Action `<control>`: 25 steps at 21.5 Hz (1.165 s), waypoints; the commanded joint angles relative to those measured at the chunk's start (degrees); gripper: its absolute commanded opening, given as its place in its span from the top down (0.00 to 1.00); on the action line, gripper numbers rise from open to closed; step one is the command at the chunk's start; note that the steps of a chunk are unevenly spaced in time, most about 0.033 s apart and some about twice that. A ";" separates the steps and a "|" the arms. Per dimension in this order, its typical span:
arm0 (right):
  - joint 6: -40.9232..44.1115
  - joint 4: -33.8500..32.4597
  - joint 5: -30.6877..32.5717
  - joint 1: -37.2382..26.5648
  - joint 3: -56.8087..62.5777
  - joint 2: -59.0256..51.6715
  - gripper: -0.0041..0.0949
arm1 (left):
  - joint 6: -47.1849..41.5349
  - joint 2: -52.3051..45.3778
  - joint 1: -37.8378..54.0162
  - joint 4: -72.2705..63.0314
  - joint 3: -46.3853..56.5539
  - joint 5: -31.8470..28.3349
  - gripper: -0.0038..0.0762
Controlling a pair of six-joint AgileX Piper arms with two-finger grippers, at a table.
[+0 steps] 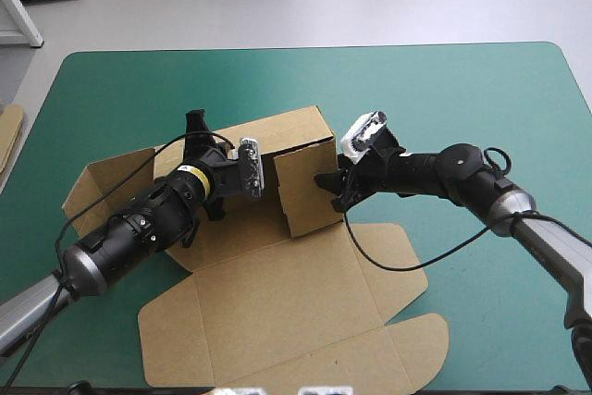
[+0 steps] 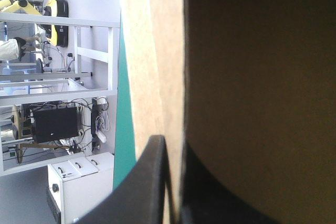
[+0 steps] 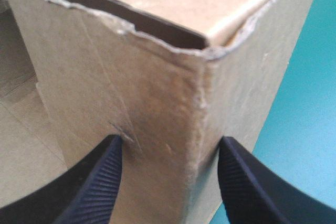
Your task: Fold the box
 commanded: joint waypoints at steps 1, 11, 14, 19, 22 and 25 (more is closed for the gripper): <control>2.43 -1.39 -6.18 3.33 -1.72 -2.44 0.44 | -0.80 -0.29 -0.46 -3.87 -0.33 1.35 0.96; 8.03 -3.72 -18.16 7.74 -1.62 -2.32 0.50 | -0.80 -0.29 -0.46 -3.87 -0.33 1.42 0.96; 8.03 -3.72 -21.44 8.67 -1.40 -2.32 0.53 | -0.80 -0.29 -0.46 -3.87 -0.33 1.30 0.96; 7.76 -3.71 -25.54 10.79 -1.35 -1.05 0.61 | -2.06 -0.29 -0.46 -3.87 -0.33 1.18 0.96; 7.76 -3.60 -25.70 10.79 -1.26 -0.12 0.70 | -2.43 -0.29 -0.46 -3.87 -0.33 1.20 0.96; 7.76 -3.44 -25.00 10.79 -1.26 0.01 0.96 | -2.43 -0.29 -0.46 -3.87 -0.33 1.20 0.96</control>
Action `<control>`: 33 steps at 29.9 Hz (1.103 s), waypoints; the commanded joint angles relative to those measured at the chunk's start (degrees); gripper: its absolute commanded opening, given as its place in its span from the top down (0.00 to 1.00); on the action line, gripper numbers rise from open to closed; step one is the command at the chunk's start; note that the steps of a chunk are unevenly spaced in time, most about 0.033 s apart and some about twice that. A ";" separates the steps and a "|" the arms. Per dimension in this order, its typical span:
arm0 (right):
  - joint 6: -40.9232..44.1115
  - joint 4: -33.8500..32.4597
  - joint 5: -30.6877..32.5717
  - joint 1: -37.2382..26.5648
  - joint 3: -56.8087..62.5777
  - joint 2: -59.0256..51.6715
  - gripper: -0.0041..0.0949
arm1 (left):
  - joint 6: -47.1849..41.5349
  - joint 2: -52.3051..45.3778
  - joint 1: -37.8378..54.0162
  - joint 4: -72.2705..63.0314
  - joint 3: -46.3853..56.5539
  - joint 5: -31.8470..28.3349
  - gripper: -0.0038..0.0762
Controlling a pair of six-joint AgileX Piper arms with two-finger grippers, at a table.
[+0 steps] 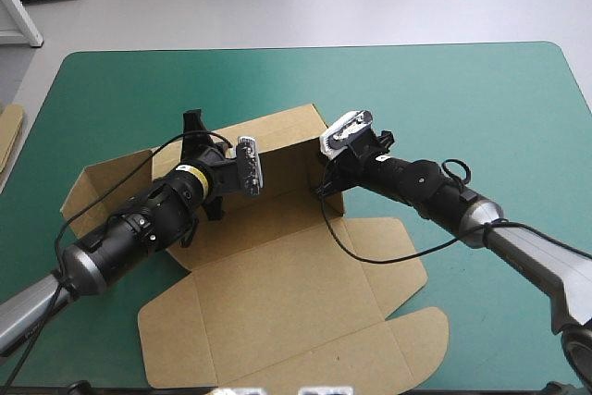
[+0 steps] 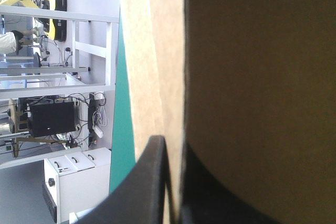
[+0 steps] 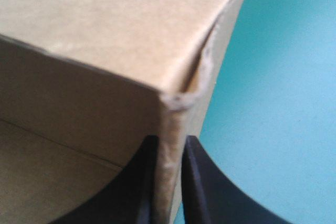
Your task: Fold the box
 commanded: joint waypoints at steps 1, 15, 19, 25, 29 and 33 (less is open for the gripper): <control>-0.38 0.80 1.74 0.22 -1.54 -1.70 0.95 | -1.34 -0.29 -0.51 -3.98 -0.33 0.60 0.96; -0.38 0.38 -1.45 4.09 -1.54 -1.70 0.95 | -4.67 -0.29 -0.51 -4.09 -0.33 1.16 0.96; -0.38 0.38 -1.40 4.08 -1.54 -1.70 0.96 | -4.67 -0.67 -0.61 -4.43 -0.33 0.96 0.89; 0.62 0.92 -2.76 4.08 -1.54 -1.58 0.96 | -4.82 -1.61 -2.33 -6.59 -1.55 1.66 0.65; 1.34 0.92 -2.94 4.08 -1.54 -1.20 0.96 | -5.57 -1.95 -4.11 -7.13 -3.35 3.71 0.56; 1.56 0.92 -3.33 4.08 -1.54 -1.07 0.96 | -7.22 -1.95 -5.78 -7.49 -4.83 7.08 0.54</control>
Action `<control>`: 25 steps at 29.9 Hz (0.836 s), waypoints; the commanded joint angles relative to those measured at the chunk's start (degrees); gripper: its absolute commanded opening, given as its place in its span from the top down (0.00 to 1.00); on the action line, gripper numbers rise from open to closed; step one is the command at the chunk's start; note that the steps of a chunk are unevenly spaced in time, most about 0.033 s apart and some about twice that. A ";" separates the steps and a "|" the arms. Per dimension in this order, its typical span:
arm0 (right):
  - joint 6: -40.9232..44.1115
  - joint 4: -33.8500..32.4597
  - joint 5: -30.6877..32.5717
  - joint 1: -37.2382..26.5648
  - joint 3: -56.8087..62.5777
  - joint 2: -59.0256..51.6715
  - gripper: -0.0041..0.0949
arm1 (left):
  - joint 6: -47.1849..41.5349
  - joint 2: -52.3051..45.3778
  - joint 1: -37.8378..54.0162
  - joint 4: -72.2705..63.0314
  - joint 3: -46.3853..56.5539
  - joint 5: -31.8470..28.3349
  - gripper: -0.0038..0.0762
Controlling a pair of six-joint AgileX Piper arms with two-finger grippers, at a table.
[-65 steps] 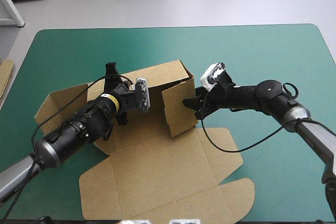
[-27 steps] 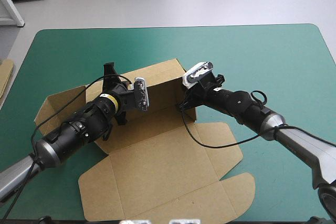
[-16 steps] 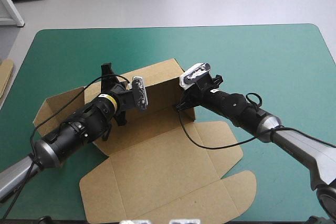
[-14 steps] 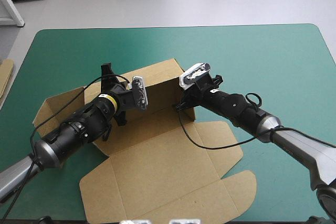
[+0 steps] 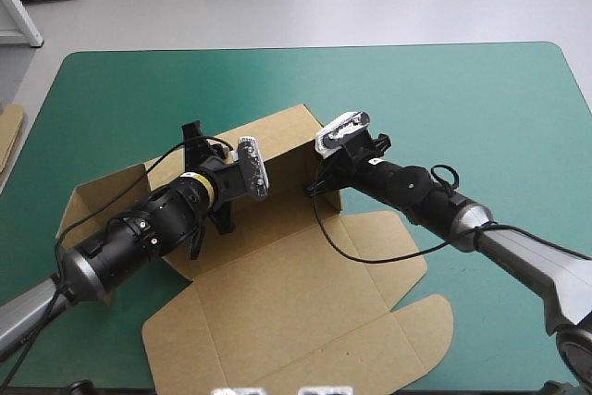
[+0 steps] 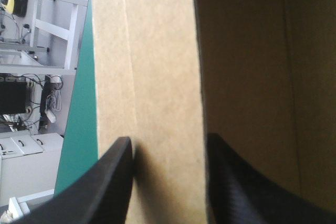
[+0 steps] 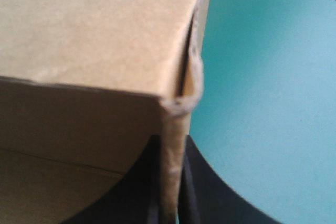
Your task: Fold the box
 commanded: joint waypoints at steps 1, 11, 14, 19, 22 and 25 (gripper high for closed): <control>-0.69 -0.77 1.98 1.00 -1.65 -1.95 0.96 | -1.68 -1.33 -2.16 -1.36 -2.36 -0.61 0.53; 0.62 -0.77 0.10 1.00 -1.76 -1.95 0.96 | -4.80 -1.33 -9.38 -0.88 -5.49 6.00 0.53; 1.01 -0.77 -0.82 1.00 -1.76 -1.95 0.96 | -6.43 -1.33 -12.23 -0.88 -8.92 9.31 0.53; 1.02 -0.77 -1.36 1.00 -2.77 -1.95 0.96 | -10.69 -1.33 -15.43 -1.34 -14.16 15.57 0.53; 2.38 -0.77 -0.39 -0.02 -3.34 -1.95 0.96 | -16.75 -1.33 -15.80 -2.88 -16.11 21.60 0.56; 3.39 -0.68 1.41 -1.76 -3.34 -1.95 0.96 | -17.05 -1.33 -15.80 -9.07 -17.88 26.13 0.72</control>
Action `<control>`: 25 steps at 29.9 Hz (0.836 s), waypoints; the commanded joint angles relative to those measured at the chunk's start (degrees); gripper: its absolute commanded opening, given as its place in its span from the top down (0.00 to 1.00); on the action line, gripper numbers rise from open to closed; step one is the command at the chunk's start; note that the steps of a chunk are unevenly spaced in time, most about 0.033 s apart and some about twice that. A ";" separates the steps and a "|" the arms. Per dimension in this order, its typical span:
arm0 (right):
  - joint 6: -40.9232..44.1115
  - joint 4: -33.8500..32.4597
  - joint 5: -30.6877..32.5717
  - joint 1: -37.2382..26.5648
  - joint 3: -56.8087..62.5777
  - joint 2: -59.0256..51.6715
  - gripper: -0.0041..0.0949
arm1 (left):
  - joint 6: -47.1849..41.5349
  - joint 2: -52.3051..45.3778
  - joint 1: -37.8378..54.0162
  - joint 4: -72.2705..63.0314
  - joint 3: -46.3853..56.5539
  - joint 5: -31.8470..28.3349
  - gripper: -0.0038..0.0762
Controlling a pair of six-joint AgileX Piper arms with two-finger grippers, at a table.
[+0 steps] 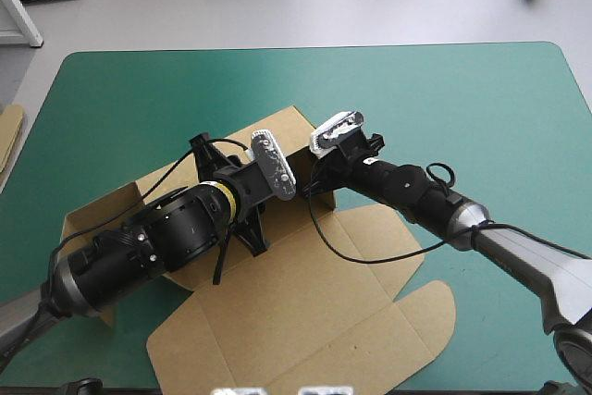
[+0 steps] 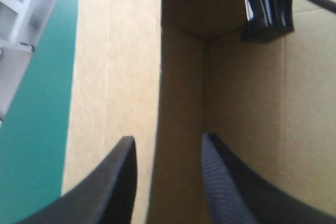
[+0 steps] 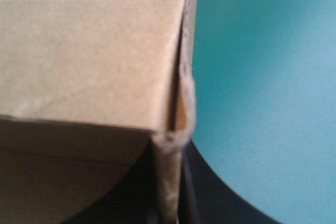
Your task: Fold the box
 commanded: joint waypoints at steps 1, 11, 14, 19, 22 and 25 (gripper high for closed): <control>2.13 0.33 0.83 -2.33 -2.28 -2.22 0.96 | -1.67 -1.56 -0.45 -4.76 -3.60 3.01 0.79; 19.94 -11.61 11.12 -8.02 -2.28 -2.33 0.95 | -3.64 -1.56 -0.45 -12.27 -16.93 10.32 0.96; 29.30 -20.03 12.90 -8.02 -2.88 -2.33 0.95 | -4.38 -1.56 1.24 -12.27 -22.61 12.86 0.96; 41.90 -32.76 19.01 -8.02 -6.68 -2.33 0.95 | -4.12 -1.56 11.26 -13.68 -27.86 13.21 0.96; 47.09 -38.01 22.19 -8.02 -9.26 -2.33 0.95 | -1.46 -1.56 19.65 -16.15 -28.02 13.21 0.96; 50.09 -41.20 24.57 -8.02 -11.32 -2.33 0.96 | 2.08 -1.21 30.24 -20.97 -28.02 12.12 0.96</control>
